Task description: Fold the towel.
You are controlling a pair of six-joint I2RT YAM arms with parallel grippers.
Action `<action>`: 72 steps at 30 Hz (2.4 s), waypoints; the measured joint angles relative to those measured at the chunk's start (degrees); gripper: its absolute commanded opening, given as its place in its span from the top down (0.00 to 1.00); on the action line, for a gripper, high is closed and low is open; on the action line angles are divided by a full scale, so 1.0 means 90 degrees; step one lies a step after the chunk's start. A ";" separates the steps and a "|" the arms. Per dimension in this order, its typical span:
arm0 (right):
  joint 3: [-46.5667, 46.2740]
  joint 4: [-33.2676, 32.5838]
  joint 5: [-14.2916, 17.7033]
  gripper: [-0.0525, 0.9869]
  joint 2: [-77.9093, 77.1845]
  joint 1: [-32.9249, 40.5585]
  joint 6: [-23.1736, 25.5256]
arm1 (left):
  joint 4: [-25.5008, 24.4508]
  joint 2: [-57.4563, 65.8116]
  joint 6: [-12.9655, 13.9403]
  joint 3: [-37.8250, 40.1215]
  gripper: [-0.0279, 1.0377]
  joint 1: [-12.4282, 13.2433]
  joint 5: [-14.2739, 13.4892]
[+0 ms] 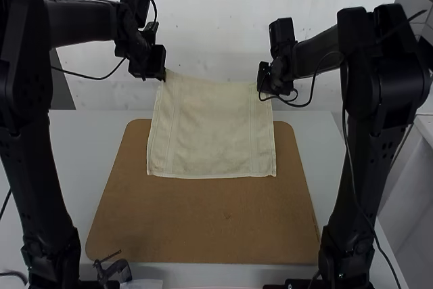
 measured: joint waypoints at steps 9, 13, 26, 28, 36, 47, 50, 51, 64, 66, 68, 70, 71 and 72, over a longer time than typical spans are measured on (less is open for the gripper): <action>-0.0289 0.0022 -0.0002 0.93 -0.0012 0.0000 0.0005 | 0.0364 0.0000 0.0000 -0.0612 0.95 0.0063 -0.0100; -0.0546 -0.0151 -0.0002 0.93 -0.0194 0.0000 -0.0041 | 0.0396 0.0000 0.0005 -0.0981 0.95 0.0134 -0.0146; -0.1326 -0.0673 -0.0148 0.93 -0.1168 0.0073 -0.0435 | 0.0534 -0.1331 0.0032 -0.2193 0.95 0.0155 -0.0143; -0.1433 -0.0750 -0.0185 0.93 -0.1307 0.0078 -0.0469 | 0.0534 -0.1489 0.0049 -0.2331 0.95 0.0155 -0.0143; -0.1885 -0.1166 -0.0345 0.93 -0.2021 0.0078 -0.0670 | 0.0529 -0.2171 0.0066 -0.3123 0.95 -0.0002 -0.0146; -0.2392 -0.1734 -0.0396 0.93 -0.2603 0.0078 -0.0874 | 0.0410 -0.3412 0.0102 -0.4036 0.95 -0.0364 -0.0143; -0.2431 -0.2004 -0.0396 0.93 -0.2754 0.0078 -0.0886 | 0.0282 -0.3682 0.0102 -0.4243 0.95 -0.0464 -0.0141; -0.2443 -0.2064 -0.0398 0.93 -0.2827 0.0078 -0.0896 | 0.0267 -0.3774 0.0102 -0.4303 0.95 -0.0486 -0.0143; -0.2698 -0.1433 -0.0364 0.93 -0.2385 0.0204 -0.0923 | 0.1375 -0.2963 0.0316 -0.4755 0.95 -0.0330 -0.0291; -0.2698 -0.1316 -0.0364 0.93 -0.2144 0.0204 -0.0923 | 0.1523 -0.2518 0.0355 -0.4702 0.95 -0.0248 -0.0299; -0.2671 -0.1217 -0.0362 0.93 -0.1914 0.0204 -0.0920 | 0.1608 -0.2191 0.0386 -0.4600 0.95 -0.0233 -0.0311; -0.2623 -0.1146 -0.0340 0.93 -0.1756 0.0202 -0.0920 | 0.1707 -0.1984 0.0398 -0.4456 0.95 -0.0236 -0.0316; -0.2574 -0.1122 -0.0333 0.93 -0.1668 0.0202 -0.0920 | 0.1758 -0.1914 0.0408 -0.4393 0.95 -0.0236 -0.0330; -0.2528 -0.1110 -0.0318 0.93 -0.1600 0.0202 -0.0920 | 0.1824 -0.1826 0.0413 -0.4313 0.95 -0.0236 -0.0340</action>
